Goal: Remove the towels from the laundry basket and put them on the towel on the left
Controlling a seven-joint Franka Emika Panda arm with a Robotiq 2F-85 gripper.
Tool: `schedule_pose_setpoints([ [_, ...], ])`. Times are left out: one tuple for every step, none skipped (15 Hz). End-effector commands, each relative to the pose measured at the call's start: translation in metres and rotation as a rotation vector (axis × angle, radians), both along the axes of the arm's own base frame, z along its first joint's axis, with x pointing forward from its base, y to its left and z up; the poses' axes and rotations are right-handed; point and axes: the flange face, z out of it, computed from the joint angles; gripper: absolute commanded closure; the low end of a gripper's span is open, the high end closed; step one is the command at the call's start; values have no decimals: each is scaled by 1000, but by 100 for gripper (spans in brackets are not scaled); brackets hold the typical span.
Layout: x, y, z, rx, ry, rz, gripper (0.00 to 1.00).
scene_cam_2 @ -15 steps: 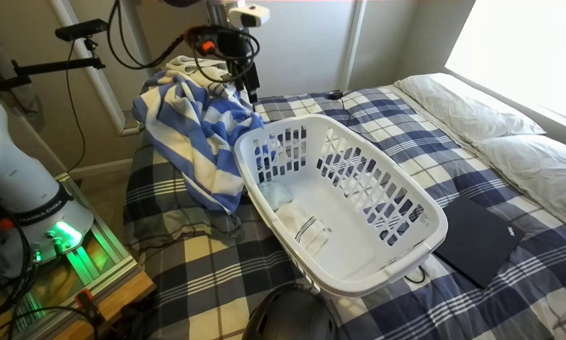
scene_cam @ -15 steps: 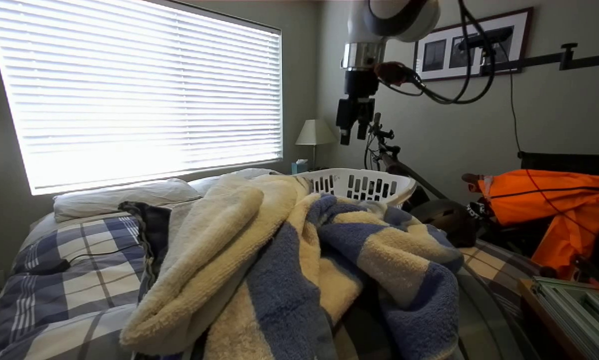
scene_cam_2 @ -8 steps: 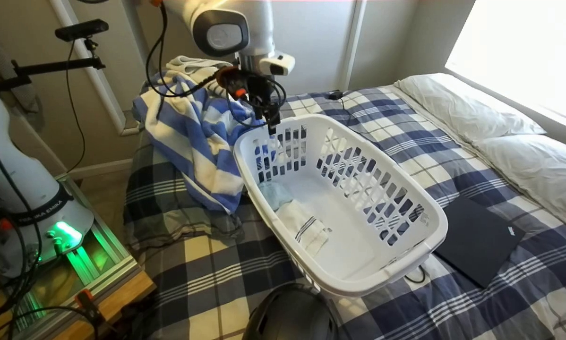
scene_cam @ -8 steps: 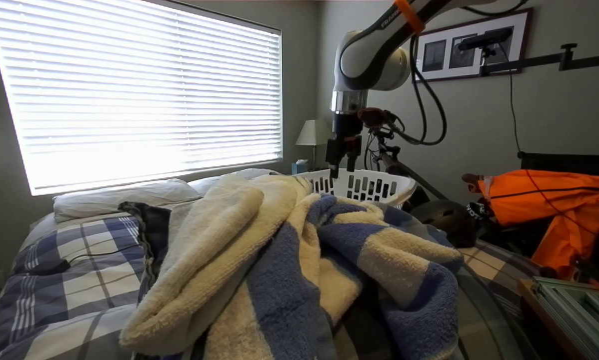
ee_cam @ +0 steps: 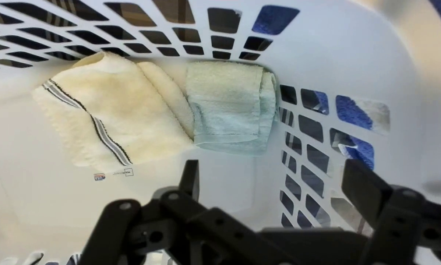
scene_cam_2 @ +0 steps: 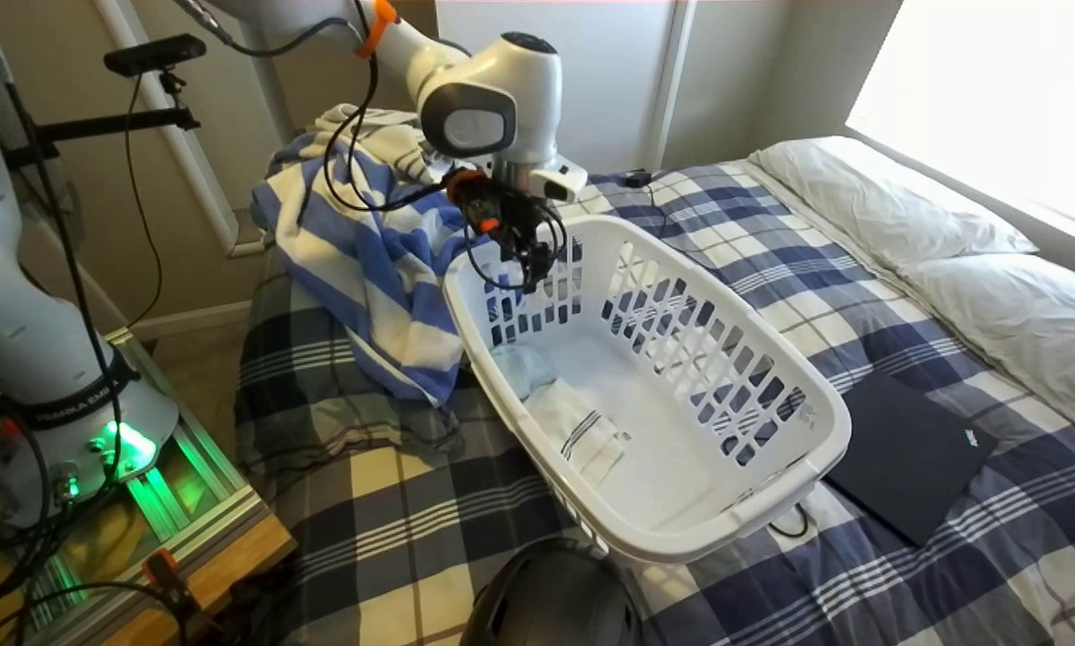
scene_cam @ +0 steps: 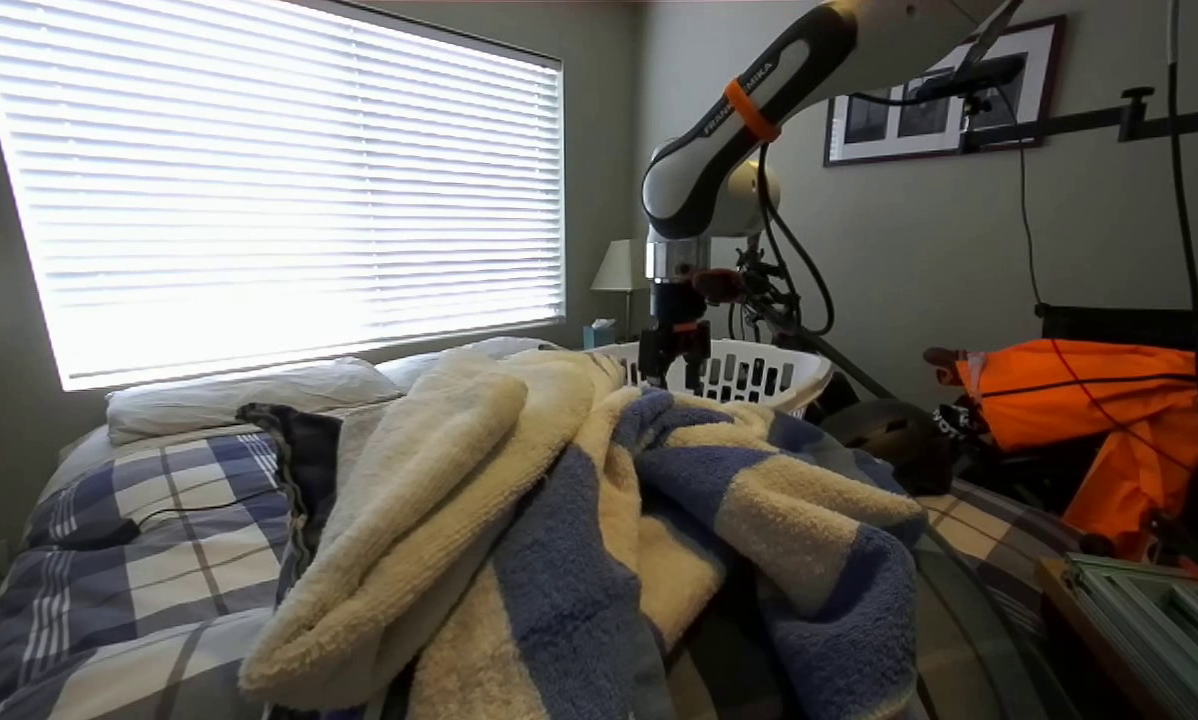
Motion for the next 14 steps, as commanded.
schedule_pose_setpoints([
  [1, -1, 1, 1, 1, 0, 0],
  [2, -1, 2, 1, 0, 0, 0],
  [3, -1, 3, 0, -1, 0, 0],
  [3, -1, 3, 0, -2, 0, 0],
  [3, -1, 3, 0, -2, 0, 0],
  [11, -5, -4, 5, 23, -13, 0],
  [16, -7, -13, 19, 48, -14, 0],
  [20, -8, -21, 24, 63, -9, 0],
  [24, -10, -32, 33, 91, -8, 0],
  [28, -12, -42, 37, 111, -9, 0],
  [33, -15, -52, 36, 124, -9, 0],
  [38, -18, -62, 31, 132, -10, 0],
  [42, -21, -73, 26, 147, -15, 0],
  [46, -24, -83, 23, 162, -14, 0],
])
